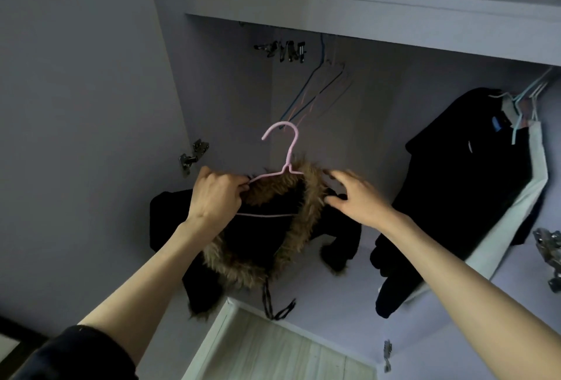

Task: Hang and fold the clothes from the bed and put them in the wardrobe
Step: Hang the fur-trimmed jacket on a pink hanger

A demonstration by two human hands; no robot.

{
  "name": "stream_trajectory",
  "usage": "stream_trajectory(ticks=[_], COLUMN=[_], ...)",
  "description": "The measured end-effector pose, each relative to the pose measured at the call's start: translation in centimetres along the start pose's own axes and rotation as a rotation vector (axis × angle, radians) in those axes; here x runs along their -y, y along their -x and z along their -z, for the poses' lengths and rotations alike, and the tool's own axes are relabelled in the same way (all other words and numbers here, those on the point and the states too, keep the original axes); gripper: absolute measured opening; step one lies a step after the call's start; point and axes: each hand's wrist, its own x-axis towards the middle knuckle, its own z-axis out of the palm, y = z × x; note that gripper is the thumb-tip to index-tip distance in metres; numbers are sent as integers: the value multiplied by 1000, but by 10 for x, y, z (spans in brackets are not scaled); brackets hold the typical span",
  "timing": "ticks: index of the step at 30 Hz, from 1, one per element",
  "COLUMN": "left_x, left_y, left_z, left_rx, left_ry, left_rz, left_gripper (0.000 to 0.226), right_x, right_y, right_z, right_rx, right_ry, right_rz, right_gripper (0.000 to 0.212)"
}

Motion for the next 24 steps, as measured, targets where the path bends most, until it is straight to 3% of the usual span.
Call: stream_trajectory(ticks=[3, 7, 10, 12, 15, 18, 22, 24], left_x=[0, 1, 5, 14, 34, 42, 9, -8], left_y=[-3, -5, -2, 6, 13, 6, -3, -2], left_z=[9, 19, 18, 13, 5, 2, -10, -21], left_rx=[-13, -26, 19, 104, 169, 152, 287, 244], left_ry=[87, 60, -136, -253, -220, -18, 200, 235], left_rz=[-30, -5, 127, 260, 468, 487, 441, 456], left_gripper=[25, 20, 52, 75, 62, 37, 71, 71], right_x=[9, 27, 30, 26, 12, -1, -8, -8], right_y=[-11, -17, -23, -27, -26, -21, -14, -9], right_z=[-7, -13, -11, -6, 3, 7, 8, 11], right_rx=[96, -132, -317, -347, -384, -403, -411, -414], right_ry=[-184, -534, -478, -405, -356, -336, -336, -350], right_rz=[56, 56, 57, 56, 43, 3, -13, 1], right_gripper=[45, 21, 17, 20, 15, 14, 22, 21])
